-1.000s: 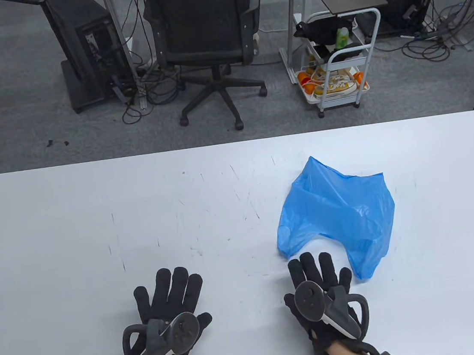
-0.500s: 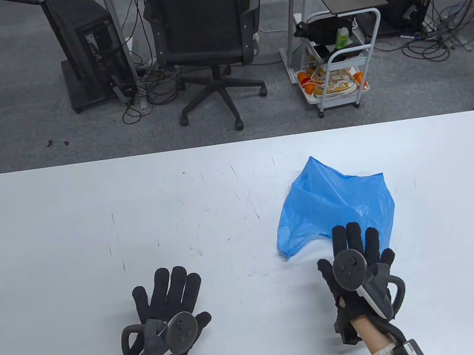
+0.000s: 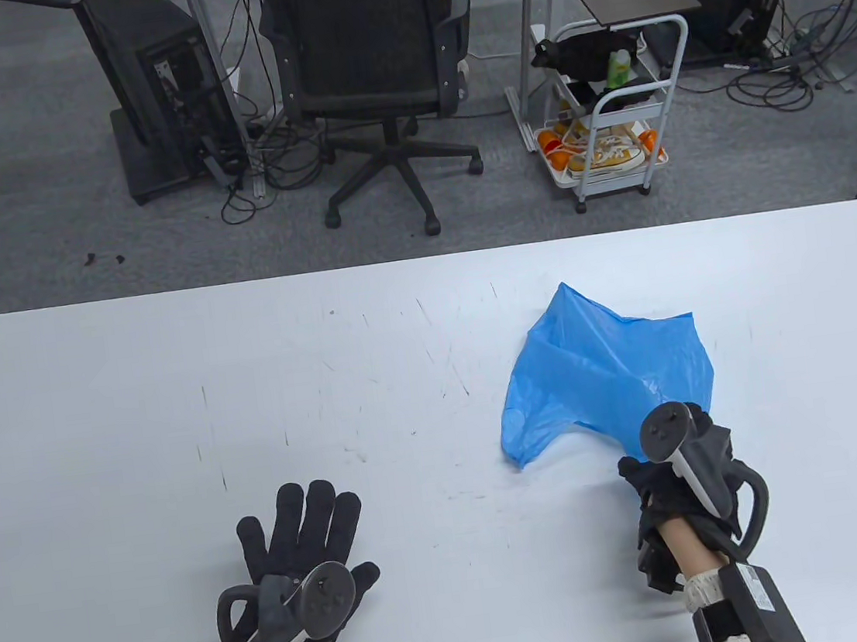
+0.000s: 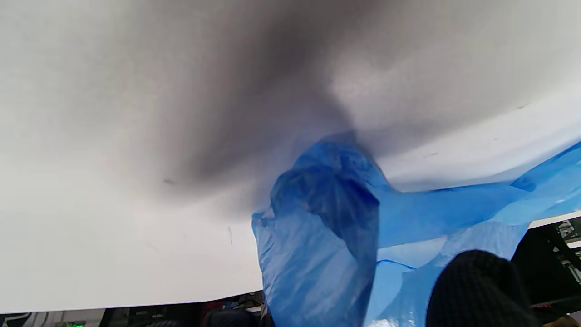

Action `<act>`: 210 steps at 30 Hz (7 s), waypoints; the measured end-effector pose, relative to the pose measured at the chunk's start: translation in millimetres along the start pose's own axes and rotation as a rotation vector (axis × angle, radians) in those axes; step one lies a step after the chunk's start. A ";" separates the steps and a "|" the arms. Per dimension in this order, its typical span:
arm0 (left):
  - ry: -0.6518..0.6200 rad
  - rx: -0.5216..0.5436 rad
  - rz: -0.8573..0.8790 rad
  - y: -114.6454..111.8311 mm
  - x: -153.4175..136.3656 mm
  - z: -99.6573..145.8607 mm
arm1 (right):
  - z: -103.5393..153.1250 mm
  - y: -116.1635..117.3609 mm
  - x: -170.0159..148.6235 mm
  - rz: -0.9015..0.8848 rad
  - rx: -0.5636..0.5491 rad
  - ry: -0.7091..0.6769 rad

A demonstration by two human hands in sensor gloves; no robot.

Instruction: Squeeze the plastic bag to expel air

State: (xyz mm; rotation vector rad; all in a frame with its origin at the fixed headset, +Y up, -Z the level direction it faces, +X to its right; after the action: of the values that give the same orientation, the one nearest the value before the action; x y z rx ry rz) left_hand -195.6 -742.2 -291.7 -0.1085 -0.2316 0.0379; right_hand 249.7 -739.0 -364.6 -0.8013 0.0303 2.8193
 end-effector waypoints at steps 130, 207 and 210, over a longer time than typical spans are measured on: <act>-0.159 -0.428 -0.199 -44.8 84.7 -40.6 | 91.4 64.2 69.9 0.176 0.199 -0.637; 0.069 -0.390 -0.046 -26.4 -6.9 -36.4 | 114.5 74.2 93.5 0.099 0.263 -0.686; 0.063 -0.394 -0.047 -26.6 -6.5 -35.7 | 110.7 57.1 95.3 0.000 0.235 -0.665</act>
State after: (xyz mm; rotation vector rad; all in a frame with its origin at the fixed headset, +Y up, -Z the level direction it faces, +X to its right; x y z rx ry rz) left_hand -193.0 -772.6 -324.7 -0.4956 -0.1763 -0.0582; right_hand 101.4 -767.7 -322.2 0.1989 0.2486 2.8565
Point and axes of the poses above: the tracker on the back of each hand, its own x axis roughly to the thumb side, its own z axis roughly from the fingertips to the wrist, y = z × x, the point moved 4 cm from there along -z, roughly from the wrist to the fingertips, and after that the axes turned 7 degrees about -x, right-handed, at the moved point
